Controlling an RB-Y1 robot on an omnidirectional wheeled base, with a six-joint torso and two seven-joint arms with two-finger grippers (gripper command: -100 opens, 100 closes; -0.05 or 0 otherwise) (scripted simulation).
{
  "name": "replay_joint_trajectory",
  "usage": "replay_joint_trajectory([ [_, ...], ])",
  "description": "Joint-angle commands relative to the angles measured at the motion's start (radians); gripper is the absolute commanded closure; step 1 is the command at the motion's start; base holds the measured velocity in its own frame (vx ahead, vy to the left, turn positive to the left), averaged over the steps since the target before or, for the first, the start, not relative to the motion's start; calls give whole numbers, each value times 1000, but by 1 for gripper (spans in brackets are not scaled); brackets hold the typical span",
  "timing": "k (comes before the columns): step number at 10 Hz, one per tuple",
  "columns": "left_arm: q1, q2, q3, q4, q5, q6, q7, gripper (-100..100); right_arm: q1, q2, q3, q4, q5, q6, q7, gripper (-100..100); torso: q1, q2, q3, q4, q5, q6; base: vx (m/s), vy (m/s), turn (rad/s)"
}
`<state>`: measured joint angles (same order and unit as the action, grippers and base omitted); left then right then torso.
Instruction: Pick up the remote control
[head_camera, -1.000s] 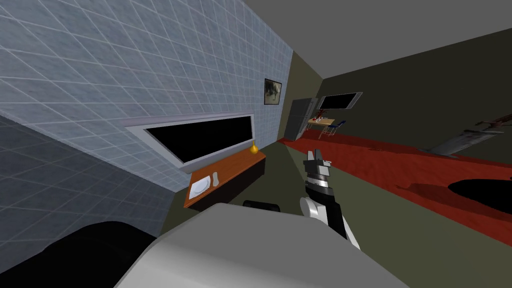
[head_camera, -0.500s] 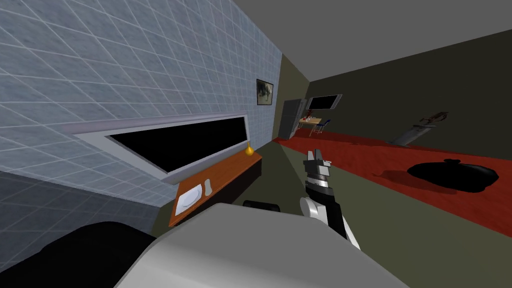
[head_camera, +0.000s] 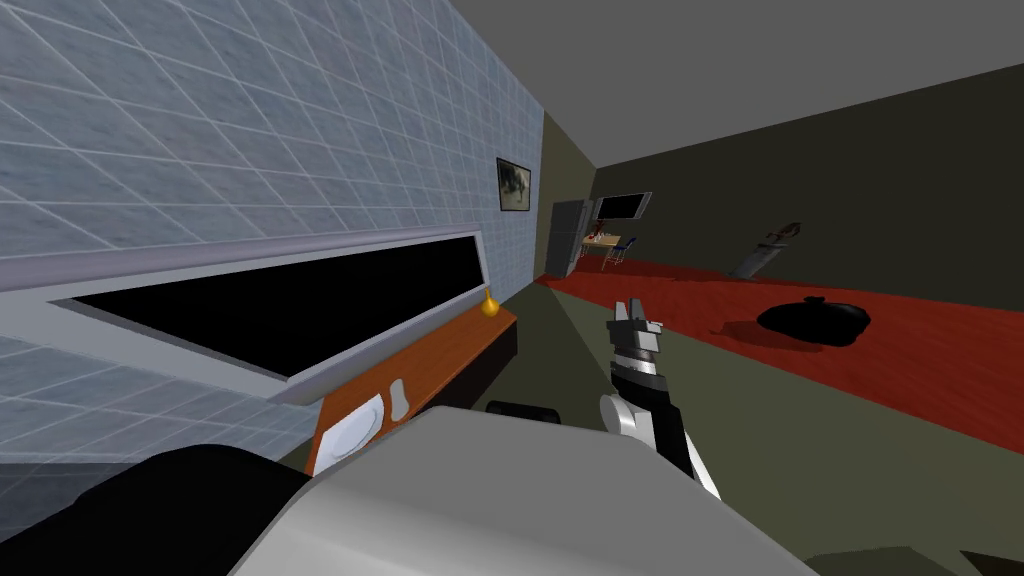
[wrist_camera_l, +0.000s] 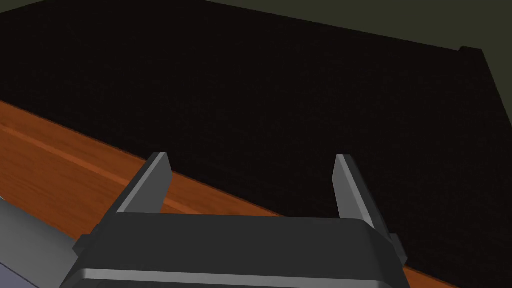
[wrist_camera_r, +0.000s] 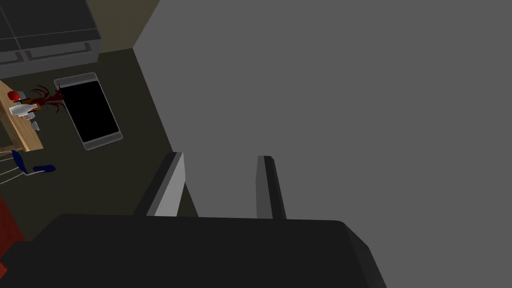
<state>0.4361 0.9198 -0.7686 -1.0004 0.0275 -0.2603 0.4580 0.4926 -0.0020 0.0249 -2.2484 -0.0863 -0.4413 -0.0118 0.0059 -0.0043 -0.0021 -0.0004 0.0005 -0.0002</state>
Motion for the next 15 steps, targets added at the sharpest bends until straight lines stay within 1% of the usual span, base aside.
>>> replay_joint_trajectory([
  [1, -9, 39, -18, 27, 2, 40, 36, -100, 0, 0, 0, 0, 0, 0, 0, 0, 0, 0, 0, 0, 0, 0, 131, 93, -271],
  [3, -33, 70, -45, 76, 4, 72, 73, -100, 0, 0, 0, 0, 0, 0, 0, 0, 4, -3, -2, -1, 1, 0, 129, 150, -225],
  [6, -63, 97, -76, 127, 5, 107, 114, -100, 0, 0, 0, 0, 0, 0, 0, 0, 3, -2, -1, -1, 1, -1, 96, 141, -192],
  [7, -69, 101, -84, 138, 5, 115, 123, -100, 0, 0, 0, 0, 0, 0, 0, 0, 3, -1, -1, 0, 1, -1, 82, 151, -109],
  [8, -62, 101, -77, 122, 5, 114, 117, -100, 0, 0, 0, 0, 0, 0, 0, 0, 4, -1, -1, 0, 1, -1, 39, 70, -27],
  [9, -63, 101, -77, 124, 5, 116, 118, 0, 0, 0, 0, 0, 0, 0, 0, 0, -1, 1, 1, 0, 1, -2, 7, 14, 0],
  [10, -67, 71, -66, 144, 1, 120, 102, -100, 0, 0, 0, 0, 0, 0, 0, 0, -5, 4, 2, 1, 0, -2, 6, 32, -18],
  [13, -75, 12, -44, 185, -8, 129, 70, -100, 0, 0, 0, 0, 0, 0, 0, 0, -4, 5, 2, 1, 0, -2, -2, 37, -37],
  [14, -76, 22, -50, 183, -6, 125, 78, -100, 0, 0, 0, 0, 0, 0, 0, 0, -5, 6, 3, 1, 0, -2, -6, 5, -16],
  [15, -76, 19, -49, 185, -7, 125, 76, 100, 0, 0, 0, 0, 0, 0, 0, 0, -6, 5, 3, 1, -1, -2, 0, 0, 0],
])
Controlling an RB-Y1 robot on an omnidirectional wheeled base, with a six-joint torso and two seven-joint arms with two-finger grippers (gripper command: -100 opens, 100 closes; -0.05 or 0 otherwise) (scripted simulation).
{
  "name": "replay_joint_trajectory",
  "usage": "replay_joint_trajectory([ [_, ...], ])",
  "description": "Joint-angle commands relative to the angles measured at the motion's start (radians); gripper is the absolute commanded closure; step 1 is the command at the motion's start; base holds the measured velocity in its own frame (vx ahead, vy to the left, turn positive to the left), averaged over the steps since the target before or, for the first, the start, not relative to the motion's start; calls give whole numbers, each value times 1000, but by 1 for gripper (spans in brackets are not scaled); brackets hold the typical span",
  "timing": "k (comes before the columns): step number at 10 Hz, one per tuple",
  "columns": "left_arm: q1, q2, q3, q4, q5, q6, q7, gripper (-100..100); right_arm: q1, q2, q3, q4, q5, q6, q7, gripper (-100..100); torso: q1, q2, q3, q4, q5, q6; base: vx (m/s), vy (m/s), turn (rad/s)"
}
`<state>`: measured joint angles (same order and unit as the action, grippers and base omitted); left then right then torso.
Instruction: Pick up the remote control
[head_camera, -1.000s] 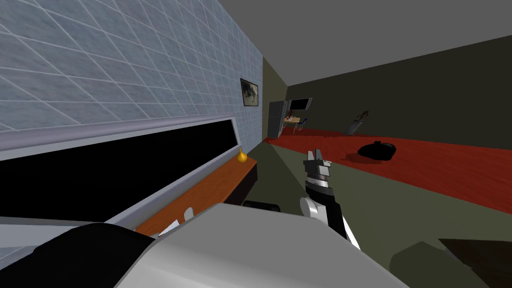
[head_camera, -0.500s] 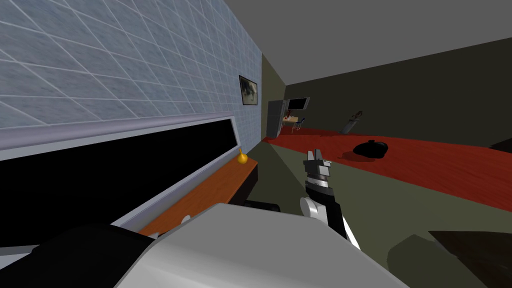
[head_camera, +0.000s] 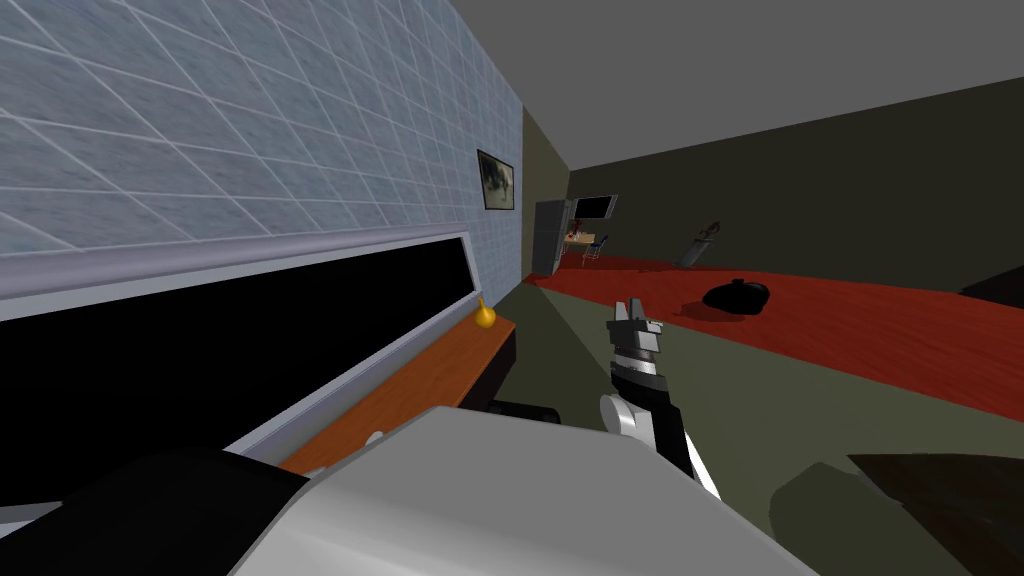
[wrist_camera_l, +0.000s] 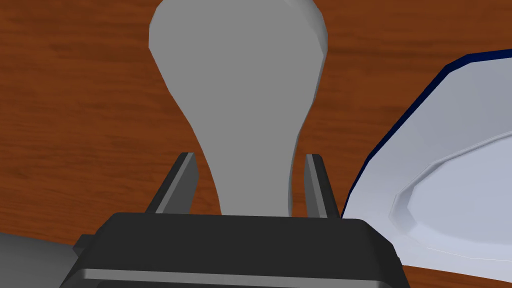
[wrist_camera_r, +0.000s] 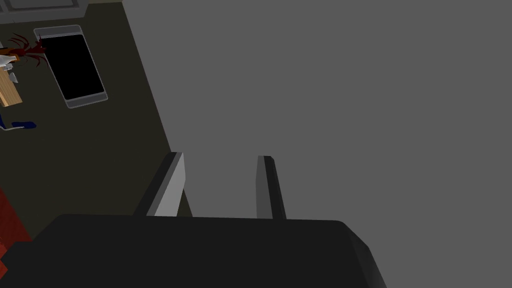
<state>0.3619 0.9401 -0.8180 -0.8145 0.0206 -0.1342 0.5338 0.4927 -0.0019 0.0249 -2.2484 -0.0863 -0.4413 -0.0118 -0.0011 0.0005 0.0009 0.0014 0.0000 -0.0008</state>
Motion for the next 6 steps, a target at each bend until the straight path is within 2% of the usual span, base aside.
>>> replay_joint_trajectory([
  [1, 0, 0, 0, 0, 0, 0, 0, 100, 0, 0, 0, 0, 0, 0, 0, 0, 0, 0, 0, 0, 0, 0, 0, 0, 0],
  [4, -1, -1, 0, -1, 0, -1, 0, 100, 0, 0, 0, 0, 0, 0, 0, 0, 0, 0, 0, -1, -1, -1, 0, 0, 0],
  [5, -1, -1, 0, -1, 0, -1, 0, 0, 0, 0, 0, 0, 0, 0, 0, 0, 0, 0, 0, -1, -1, -1, 0, 0, 0],
  [6, 4, 31, -9, -28, 5, -3, 16, 100, 0, 0, 0, 0, 0, 0, 0, 0, 0, 0, 0, -1, -1, -1, 13, -12, 58],
])
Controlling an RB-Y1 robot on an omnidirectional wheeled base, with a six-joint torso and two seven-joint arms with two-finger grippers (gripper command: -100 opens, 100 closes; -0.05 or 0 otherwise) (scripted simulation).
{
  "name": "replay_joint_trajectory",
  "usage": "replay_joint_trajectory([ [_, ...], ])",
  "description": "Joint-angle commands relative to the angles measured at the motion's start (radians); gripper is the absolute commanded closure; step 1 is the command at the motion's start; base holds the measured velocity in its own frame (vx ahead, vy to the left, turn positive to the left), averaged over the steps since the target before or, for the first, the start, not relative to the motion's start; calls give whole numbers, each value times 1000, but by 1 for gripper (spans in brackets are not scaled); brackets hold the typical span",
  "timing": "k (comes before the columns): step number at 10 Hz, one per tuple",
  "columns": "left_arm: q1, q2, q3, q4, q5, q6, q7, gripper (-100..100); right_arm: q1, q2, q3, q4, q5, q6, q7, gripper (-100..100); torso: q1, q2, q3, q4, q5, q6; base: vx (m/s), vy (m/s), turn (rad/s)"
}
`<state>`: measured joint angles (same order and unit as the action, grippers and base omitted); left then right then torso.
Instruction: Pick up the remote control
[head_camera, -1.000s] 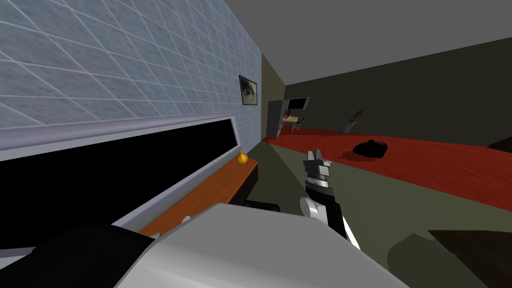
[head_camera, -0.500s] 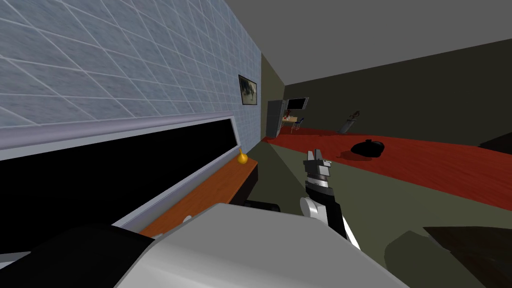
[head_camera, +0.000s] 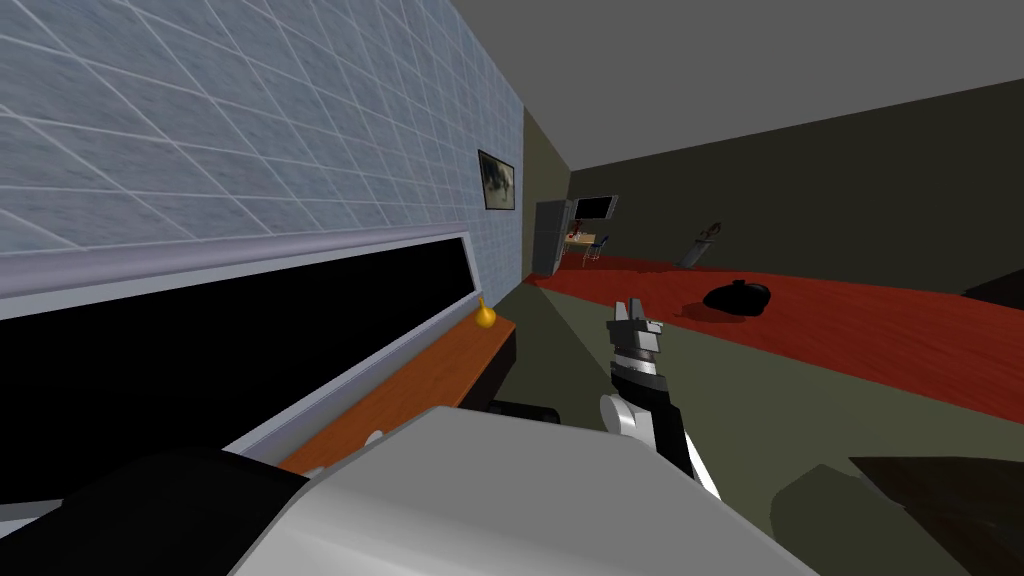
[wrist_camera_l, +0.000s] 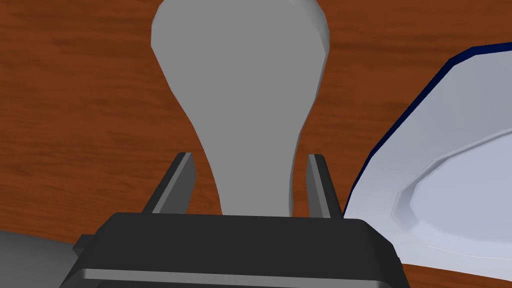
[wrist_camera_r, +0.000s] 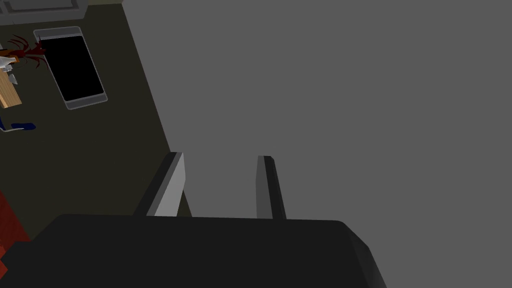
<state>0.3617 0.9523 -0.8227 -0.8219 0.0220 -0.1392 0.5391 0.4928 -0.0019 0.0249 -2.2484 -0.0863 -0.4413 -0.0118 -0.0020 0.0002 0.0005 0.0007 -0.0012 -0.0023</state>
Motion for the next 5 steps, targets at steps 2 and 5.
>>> replay_joint_trajectory([
  [2, 9, 49, -16, -41, 8, -2, 26, 100, 0, 0, 0, 0, 0, 0, 0, 0, -1, 0, 0, 0, 0, 0, 5, -25, 36],
  [5, 14, 61, -16, -54, 10, -1, 31, 0, 0, 0, 0, 0, 0, 0, 0, 0, -2, 1, 0, 0, 0, 0, -2, -23, 8],
])
